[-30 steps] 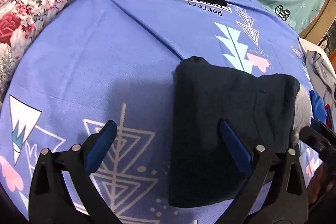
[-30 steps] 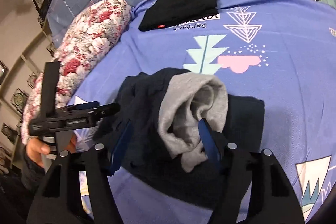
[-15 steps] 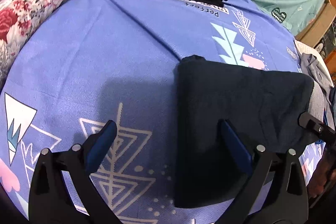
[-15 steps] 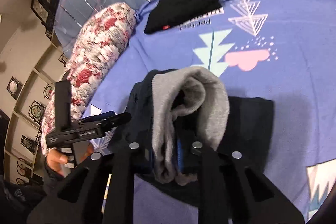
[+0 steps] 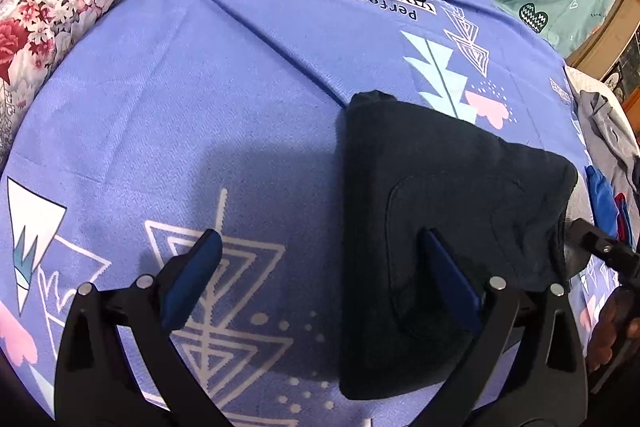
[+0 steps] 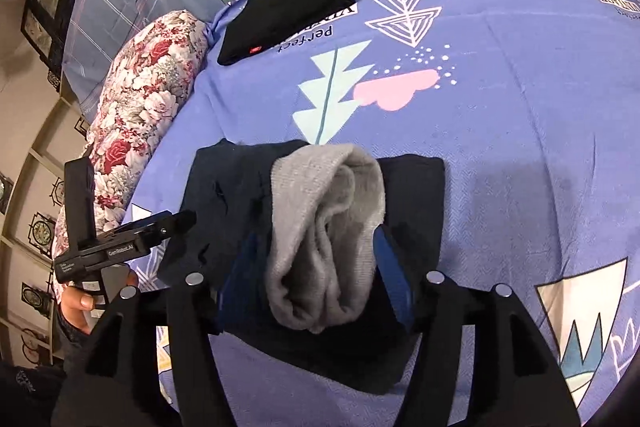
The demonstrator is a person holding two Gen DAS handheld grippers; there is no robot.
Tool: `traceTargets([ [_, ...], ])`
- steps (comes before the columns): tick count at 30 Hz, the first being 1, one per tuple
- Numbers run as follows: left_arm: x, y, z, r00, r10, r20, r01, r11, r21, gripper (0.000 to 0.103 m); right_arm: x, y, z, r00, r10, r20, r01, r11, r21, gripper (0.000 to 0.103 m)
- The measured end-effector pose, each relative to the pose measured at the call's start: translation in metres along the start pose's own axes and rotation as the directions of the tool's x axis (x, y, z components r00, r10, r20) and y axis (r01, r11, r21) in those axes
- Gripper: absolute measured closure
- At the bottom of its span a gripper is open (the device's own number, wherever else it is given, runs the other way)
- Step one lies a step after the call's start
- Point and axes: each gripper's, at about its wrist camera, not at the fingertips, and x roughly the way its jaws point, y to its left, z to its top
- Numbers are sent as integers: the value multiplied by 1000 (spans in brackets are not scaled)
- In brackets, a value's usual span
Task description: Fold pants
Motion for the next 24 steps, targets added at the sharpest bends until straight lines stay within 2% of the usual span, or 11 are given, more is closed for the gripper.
traceTargets([
  [3, 1, 2, -2, 1000, -4, -3, 4, 1000, -11, 2, 14, 2, -3, 999, -47, -26, 46, 998, -32, 44],
  [6, 1, 3, -3, 1000, -11, -5, 11, 1000, -10, 2, 5, -5, -7, 998, -57, -27, 57, 998, -24, 44],
  [10, 1, 2, -4, 1000, -6, 1, 6, 1000, 1, 2, -8, -14, -13, 997, -71, -6, 71, 997, 4, 38],
  [15, 3, 3, -6, 1000, -7, 1, 7, 1000, -8, 2, -2, -16, -14, 999, -42, -29, 43, 998, 35, 29],
  [18, 3, 4, -7, 1000, -12, 0, 12, 1000, -16, 2, 6, -8, -13, 999, -16, -51, 17, 999, 27, 29],
  [19, 3, 4, -8, 1000, -11, -1, 11, 1000, -16, 2, 9, -2, -13, 999, -5, -52, 6, 1000, 10, 33],
  [21, 3, 4, -8, 1000, -7, -1, 7, 1000, -14, 2, 13, 3, -13, 998, 10, -54, -10, 1000, 2, 67],
  [24, 2, 5, -7, 1000, -7, -2, 7, 1000, -17, 2, 5, 7, -10, 999, 30, -13, -30, 999, -11, 82],
])
